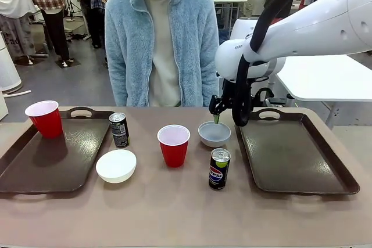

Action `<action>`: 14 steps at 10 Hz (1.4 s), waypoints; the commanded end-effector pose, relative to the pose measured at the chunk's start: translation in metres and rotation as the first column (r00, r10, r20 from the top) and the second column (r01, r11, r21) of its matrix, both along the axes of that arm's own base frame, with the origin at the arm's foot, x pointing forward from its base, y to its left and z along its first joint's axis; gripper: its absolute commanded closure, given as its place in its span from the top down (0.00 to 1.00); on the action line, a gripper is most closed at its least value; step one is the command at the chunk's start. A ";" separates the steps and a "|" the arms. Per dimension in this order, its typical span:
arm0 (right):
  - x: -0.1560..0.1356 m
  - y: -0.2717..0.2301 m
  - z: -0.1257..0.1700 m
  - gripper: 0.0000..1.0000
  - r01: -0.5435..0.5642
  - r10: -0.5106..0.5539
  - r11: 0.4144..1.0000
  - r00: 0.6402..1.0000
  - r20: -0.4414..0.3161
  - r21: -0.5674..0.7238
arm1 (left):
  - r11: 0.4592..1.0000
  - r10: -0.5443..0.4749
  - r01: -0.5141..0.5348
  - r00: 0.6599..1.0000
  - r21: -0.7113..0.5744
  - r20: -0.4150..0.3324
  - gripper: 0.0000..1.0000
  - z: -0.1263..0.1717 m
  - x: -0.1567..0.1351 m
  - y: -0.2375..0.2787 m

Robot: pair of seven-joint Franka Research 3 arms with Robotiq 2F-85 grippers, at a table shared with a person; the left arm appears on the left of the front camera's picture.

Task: Prepare tableware on both trays.
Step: Pick up a Picnic Bowl from the table and place it on a Handle tray.

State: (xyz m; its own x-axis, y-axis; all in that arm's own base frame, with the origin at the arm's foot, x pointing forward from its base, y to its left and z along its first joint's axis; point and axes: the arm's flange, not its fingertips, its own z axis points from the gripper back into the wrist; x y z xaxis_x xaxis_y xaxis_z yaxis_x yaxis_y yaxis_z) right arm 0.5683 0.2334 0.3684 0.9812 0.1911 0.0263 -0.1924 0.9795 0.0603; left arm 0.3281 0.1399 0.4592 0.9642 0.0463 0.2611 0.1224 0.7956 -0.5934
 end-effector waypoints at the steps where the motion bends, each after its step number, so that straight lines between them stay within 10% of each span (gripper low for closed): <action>1: -0.007 0.005 -0.012 1.00 -0.029 0.029 0.999 1.000 -0.010 0.026 | 1.000 0.006 -0.006 1.000 -0.006 0.005 1.00 0.000 0.001 0.000; 2: -0.001 0.005 -0.016 1.00 -0.027 0.027 0.999 0.999 -0.024 0.021 | 1.000 0.006 -0.006 1.000 -0.006 0.005 1.00 0.000 0.001 0.000; 3: 0.003 0.004 -0.021 0.47 -0.024 0.024 1.000 0.999 -0.036 0.017 | 1.000 0.006 -0.006 1.000 -0.006 0.005 1.00 0.000 0.001 0.000; 4: 0.010 0.003 -0.027 0.41 -0.009 0.010 1.000 0.998 -0.058 0.013 | 1.000 0.006 -0.006 1.000 -0.006 0.005 1.00 0.000 0.001 0.000; 5: 0.015 0.002 -0.030 0.00 0.002 -0.001 1.000 0.998 -0.068 0.018 | 1.000 0.006 -0.006 1.000 -0.006 0.005 1.00 0.000 0.001 0.000; 8: 0.016 0.002 -0.029 0.14 0.002 -0.001 1.000 0.997 -0.074 0.023 | 1.000 0.006 -0.006 1.000 -0.006 0.005 1.00 0.000 0.001 0.000; 10: 0.015 0.003 -0.028 0.00 0.005 -0.003 1.000 0.997 -0.079 0.022 | 1.000 0.006 -0.006 1.000 -0.006 0.005 1.00 0.000 0.001 0.000; 14: -0.011 -0.011 0.018 0.05 0.033 -0.033 0.999 0.998 -0.047 -0.019 | 1.000 0.006 -0.006 1.000 -0.006 0.005 1.00 0.000 0.001 0.000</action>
State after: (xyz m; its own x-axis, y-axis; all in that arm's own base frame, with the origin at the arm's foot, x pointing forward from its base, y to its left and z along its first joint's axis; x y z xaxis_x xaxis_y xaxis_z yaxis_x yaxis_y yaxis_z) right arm 0.5716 0.2317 0.3692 0.9834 0.1798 -0.0247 -0.1779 0.9820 0.0632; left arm 0.3281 0.1399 0.4592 0.9642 0.0463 0.2609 0.1224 0.7956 -0.5934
